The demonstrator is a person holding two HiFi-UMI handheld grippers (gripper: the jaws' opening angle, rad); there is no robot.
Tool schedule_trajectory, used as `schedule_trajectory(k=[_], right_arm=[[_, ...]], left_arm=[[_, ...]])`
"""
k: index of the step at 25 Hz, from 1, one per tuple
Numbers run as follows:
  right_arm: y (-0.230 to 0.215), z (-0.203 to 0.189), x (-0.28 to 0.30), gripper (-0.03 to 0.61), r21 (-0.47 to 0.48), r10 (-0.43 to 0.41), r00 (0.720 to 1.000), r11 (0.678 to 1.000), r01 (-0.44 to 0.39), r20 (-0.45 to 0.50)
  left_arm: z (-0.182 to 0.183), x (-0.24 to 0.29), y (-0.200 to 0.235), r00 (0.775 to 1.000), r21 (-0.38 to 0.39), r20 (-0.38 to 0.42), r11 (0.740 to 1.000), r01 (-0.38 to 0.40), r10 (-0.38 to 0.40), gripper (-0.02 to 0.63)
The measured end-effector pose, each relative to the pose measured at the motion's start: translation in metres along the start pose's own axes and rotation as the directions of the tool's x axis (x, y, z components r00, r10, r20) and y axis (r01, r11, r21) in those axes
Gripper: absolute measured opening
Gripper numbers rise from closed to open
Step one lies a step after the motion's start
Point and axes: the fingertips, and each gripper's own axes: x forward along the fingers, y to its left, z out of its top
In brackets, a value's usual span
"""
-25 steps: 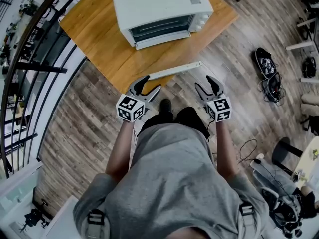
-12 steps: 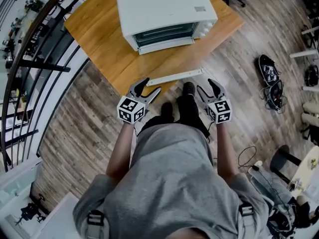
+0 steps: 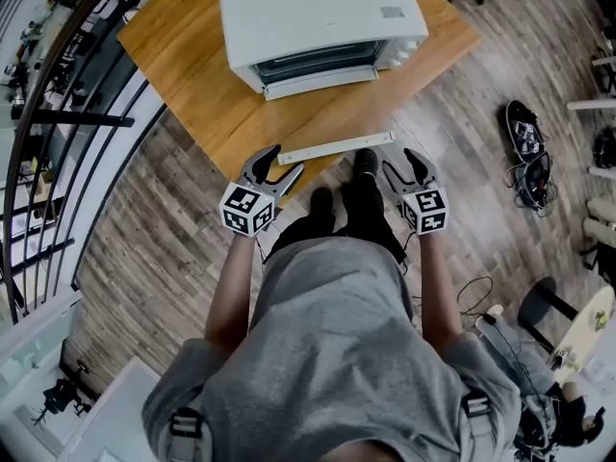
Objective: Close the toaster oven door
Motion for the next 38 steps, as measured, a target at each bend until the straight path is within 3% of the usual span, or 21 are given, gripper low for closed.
schedule_trajectory(k=[11,22,28,34,38], right_arm=[[-0.019,-0.038,0.031,0.258,0.024,0.030,0.994,0.999,-0.028,-0.101],[-0.028,-0.059,0.059,0.256,0.036,0.061,0.984,0.998,-0.056,-0.167],[-0.036,-0.083,0.072,0.244,0.106,0.070,0.980,0.993,-0.051,-0.185],[-0.033,-0.084,0.086,0.230,0.085,0.091,0.977,0.994,-0.076,-0.193],[-0.032,-0.082,0.094,0.222,0.088,0.107,0.977,0.992,-0.092,-0.184]], left_arm=[[-0.042,0.006,0.037,0.994,-0.080,-0.080,0.994,-0.077,0.070,0.270],[-0.090,0.012,0.054,0.973,-0.039,-0.204,0.992,-0.119,0.108,0.275],[-0.125,0.019,0.057,0.950,-0.030,-0.286,0.990,-0.137,0.123,0.279],[-0.136,0.033,0.056,0.947,-0.041,-0.297,0.989,-0.141,0.122,0.279],[-0.142,0.039,0.063,0.942,-0.038,-0.294,0.983,-0.180,0.161,0.279]])
